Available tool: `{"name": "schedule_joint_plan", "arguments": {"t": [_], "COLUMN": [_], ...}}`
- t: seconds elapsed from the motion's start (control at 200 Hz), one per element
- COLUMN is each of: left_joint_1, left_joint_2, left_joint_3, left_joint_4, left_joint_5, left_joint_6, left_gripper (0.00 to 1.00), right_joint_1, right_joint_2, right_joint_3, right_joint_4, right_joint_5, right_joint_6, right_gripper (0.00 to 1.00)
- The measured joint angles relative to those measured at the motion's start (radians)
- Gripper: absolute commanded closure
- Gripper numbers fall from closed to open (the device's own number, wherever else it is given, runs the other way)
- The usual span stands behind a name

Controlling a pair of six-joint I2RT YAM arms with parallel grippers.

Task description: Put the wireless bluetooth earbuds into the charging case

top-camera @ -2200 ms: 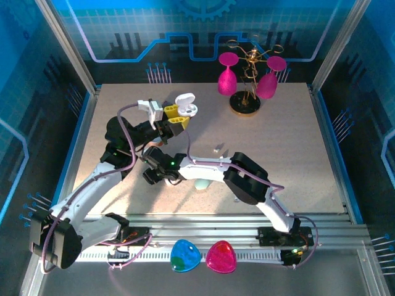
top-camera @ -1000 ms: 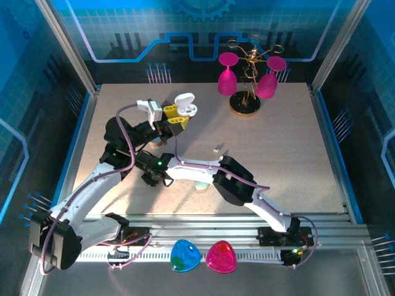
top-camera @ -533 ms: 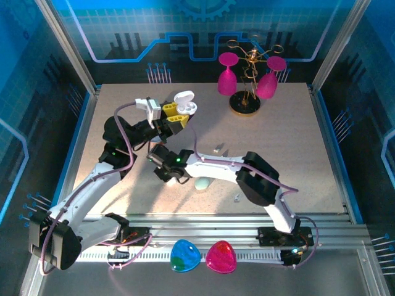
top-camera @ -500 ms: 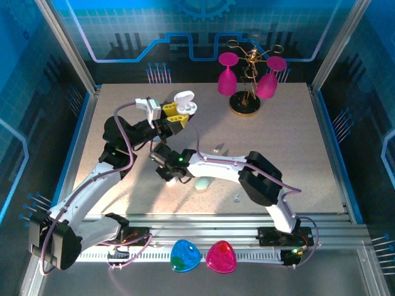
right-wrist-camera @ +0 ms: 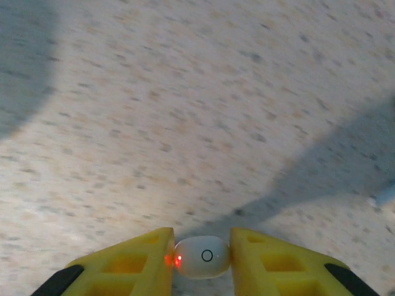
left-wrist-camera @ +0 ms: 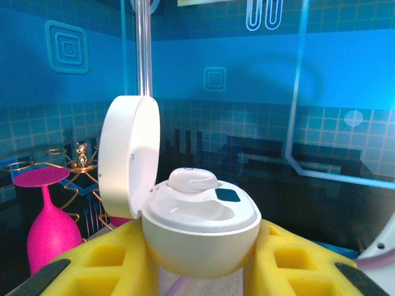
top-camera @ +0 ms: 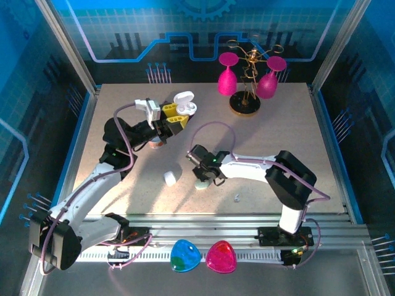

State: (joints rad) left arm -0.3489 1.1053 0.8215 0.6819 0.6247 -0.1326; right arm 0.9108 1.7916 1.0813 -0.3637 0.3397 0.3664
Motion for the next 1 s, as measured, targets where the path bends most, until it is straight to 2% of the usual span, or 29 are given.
{"name": "schedule_joint_plan", "arguments": {"t": [0.24, 0.45, 0.595, 0.79, 0.89, 1.001], "left_joint_1": [0.000, 0.000, 0.000, 0.000, 0.000, 0.000], "left_joint_2": [-0.002, -0.021, -0.021, -0.021, -0.021, -0.018], "left_joint_3": [-0.052, -0.078, -0.092, -0.099, -0.099, -0.099], "left_joint_4": [0.016, 0.029, 0.035, 0.036, 0.040, 0.050], "left_joint_5": [0.000, 0.000, 0.000, 0.000, 0.000, 0.000], "left_joint_6": [0.000, 0.003, 0.004, 0.004, 0.005, 0.004], "left_gripper": [0.78, 0.78, 0.78, 0.78, 0.78, 0.78], "right_joint_1": [-0.045, -0.048, -0.048, -0.051, -0.074, -0.105], "right_joint_2": [-0.017, -0.024, -0.095, -0.219, -0.246, -0.245], "right_joint_3": [-0.049, -0.050, -0.075, -0.146, -0.185, -0.221], "right_joint_4": [0.009, 0.016, 0.023, 0.056, 0.089, 0.126], "right_joint_5": [0.005, 0.005, 0.022, 0.017, -0.036, -0.094], "right_joint_6": [0.015, 0.029, 0.058, 0.154, 0.233, 0.302], "right_gripper": [0.67, 0.53, 0.45, 0.44, 0.51, 0.55]}}
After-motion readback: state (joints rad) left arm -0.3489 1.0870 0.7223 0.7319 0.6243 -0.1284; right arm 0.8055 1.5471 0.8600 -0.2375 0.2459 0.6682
